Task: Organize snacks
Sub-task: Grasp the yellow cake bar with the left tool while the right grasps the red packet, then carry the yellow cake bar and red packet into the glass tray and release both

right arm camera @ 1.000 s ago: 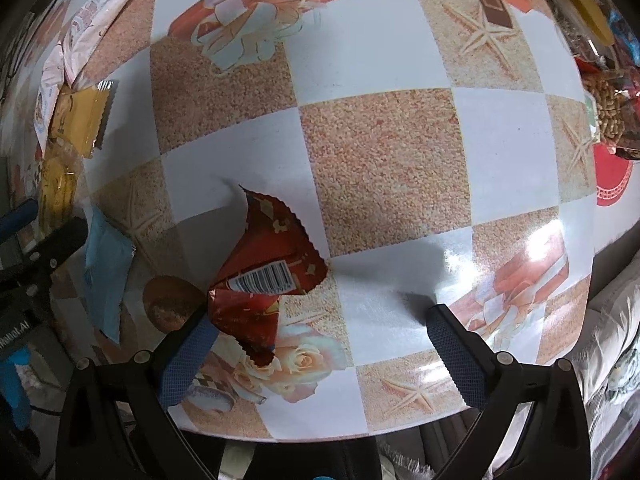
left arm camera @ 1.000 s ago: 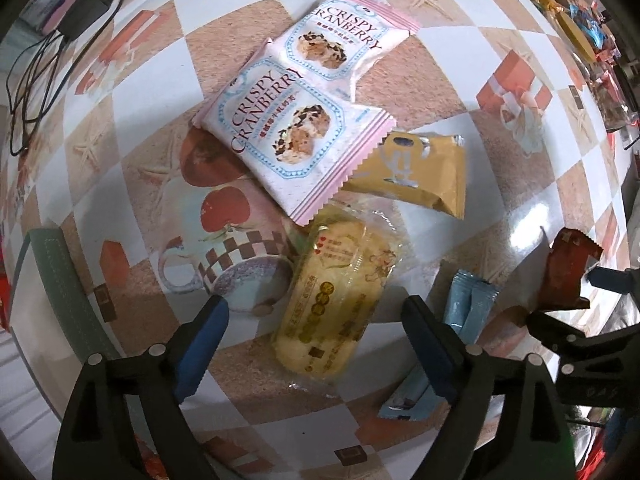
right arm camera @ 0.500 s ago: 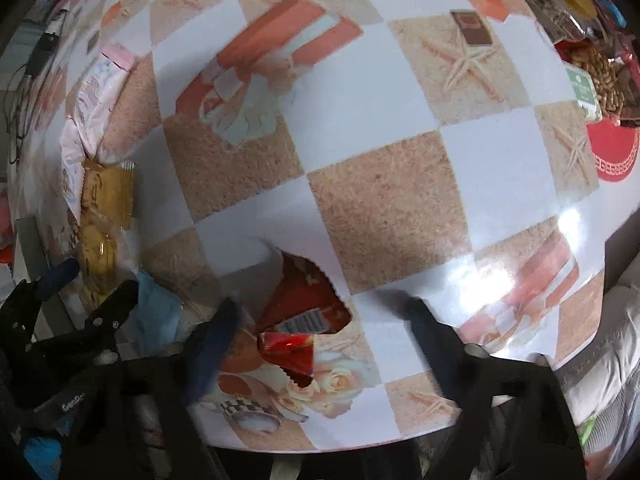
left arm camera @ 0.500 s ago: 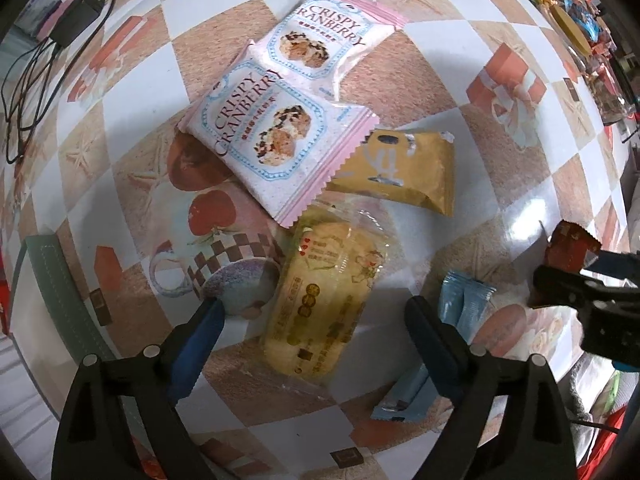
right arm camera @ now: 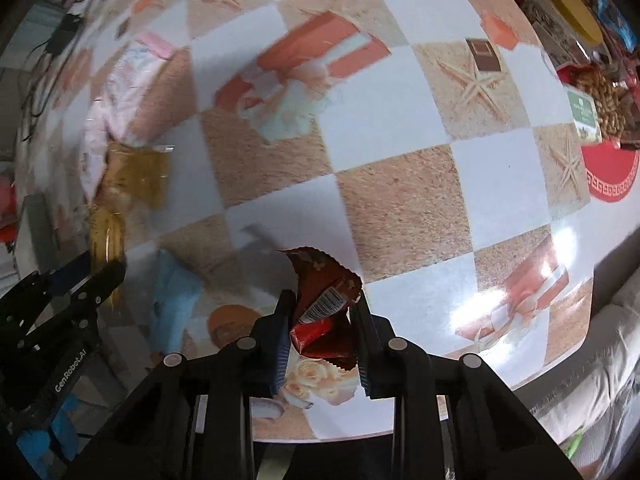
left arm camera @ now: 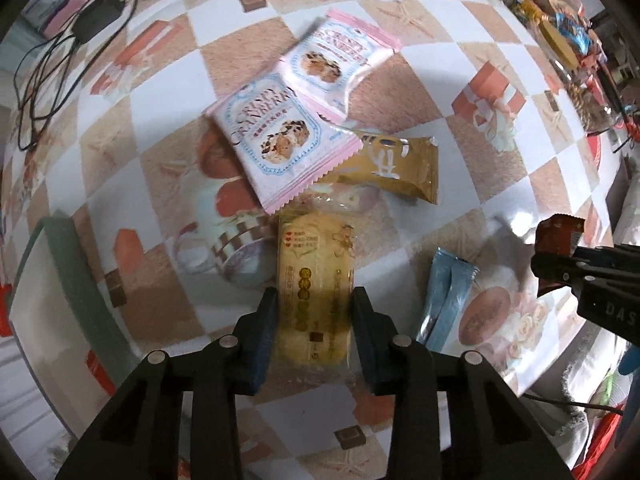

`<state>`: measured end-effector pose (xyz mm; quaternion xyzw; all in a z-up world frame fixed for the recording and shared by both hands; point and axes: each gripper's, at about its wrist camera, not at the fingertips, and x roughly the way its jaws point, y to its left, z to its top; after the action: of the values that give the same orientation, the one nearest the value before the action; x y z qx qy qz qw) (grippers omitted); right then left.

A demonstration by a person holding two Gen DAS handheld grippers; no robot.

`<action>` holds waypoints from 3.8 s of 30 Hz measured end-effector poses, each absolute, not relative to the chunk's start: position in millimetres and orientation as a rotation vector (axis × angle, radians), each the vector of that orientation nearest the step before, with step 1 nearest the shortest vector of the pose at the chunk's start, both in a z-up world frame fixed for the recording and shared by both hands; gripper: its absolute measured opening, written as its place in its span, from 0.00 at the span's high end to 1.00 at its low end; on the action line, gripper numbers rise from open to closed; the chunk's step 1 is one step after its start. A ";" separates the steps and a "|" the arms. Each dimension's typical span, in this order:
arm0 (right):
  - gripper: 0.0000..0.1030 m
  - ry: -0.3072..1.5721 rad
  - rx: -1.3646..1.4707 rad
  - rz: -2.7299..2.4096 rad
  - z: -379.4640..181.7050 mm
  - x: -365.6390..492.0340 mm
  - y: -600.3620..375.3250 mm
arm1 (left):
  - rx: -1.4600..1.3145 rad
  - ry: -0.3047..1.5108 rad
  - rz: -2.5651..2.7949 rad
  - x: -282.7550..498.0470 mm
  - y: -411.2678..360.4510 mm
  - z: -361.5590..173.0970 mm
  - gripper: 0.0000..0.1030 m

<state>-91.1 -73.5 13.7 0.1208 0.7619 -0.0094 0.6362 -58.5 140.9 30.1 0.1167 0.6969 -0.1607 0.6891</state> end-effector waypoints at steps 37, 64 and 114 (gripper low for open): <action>0.72 1.627 0.074 0.266 74.8 -55.7 122.6 | -0.018 1.439 -0.172 -87.6 300.2 95.9 0.62; 0.72 1.598 -0.160 0.523 86.5 -63.9 284.1 | -0.196 1.438 0.040 -122.4 427.0 85.6 0.62; 0.39 1.715 -0.243 0.623 35.7 -84.4 391.8 | -0.219 1.526 0.094 -141.4 450.5 56.2 0.30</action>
<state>-84.4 391.8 35.7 -0.1049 0.7413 0.2695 0.6056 -141.4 450.5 56.1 -0.0987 0.6895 0.0425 0.7163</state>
